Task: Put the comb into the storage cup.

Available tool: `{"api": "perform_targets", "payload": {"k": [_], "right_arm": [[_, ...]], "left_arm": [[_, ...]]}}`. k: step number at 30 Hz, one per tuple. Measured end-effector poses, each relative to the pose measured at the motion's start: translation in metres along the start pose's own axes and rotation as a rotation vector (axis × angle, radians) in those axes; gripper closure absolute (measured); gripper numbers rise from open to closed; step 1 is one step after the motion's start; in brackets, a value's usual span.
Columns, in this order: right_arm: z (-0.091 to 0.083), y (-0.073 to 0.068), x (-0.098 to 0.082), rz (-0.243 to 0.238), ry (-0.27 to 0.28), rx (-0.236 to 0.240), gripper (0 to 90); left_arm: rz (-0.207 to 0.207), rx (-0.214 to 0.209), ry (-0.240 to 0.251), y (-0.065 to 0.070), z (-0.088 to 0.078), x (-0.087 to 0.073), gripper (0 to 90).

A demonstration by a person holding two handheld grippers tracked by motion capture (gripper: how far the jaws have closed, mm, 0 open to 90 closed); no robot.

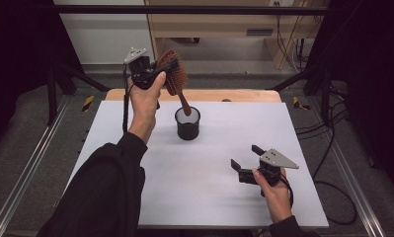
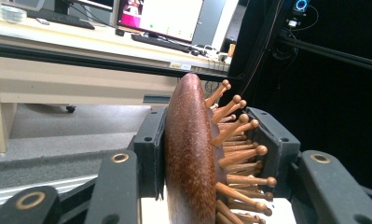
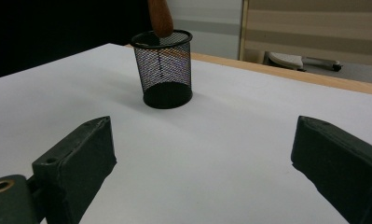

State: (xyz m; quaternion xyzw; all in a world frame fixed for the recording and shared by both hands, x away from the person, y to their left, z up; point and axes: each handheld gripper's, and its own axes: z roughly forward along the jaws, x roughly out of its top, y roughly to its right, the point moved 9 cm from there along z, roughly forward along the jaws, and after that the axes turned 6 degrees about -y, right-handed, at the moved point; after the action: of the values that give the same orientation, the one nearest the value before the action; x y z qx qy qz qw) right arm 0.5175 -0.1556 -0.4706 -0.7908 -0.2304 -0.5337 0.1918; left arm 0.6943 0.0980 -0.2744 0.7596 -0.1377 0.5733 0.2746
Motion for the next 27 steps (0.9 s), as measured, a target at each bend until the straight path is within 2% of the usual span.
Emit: {"api": "perform_targets", "payload": {"k": [10,27], "right_arm": [[0.001,-0.001,-0.001,-0.001,-0.006,0.009,6.1],[-0.001,-0.001,0.0,0.005,0.0,0.009,5.9]], "left_arm": [[0.03,0.011,-0.018,0.003,0.004,-0.006,51.5],[0.028,0.016,-0.021,0.001,0.008,-0.01,51.5]]}}
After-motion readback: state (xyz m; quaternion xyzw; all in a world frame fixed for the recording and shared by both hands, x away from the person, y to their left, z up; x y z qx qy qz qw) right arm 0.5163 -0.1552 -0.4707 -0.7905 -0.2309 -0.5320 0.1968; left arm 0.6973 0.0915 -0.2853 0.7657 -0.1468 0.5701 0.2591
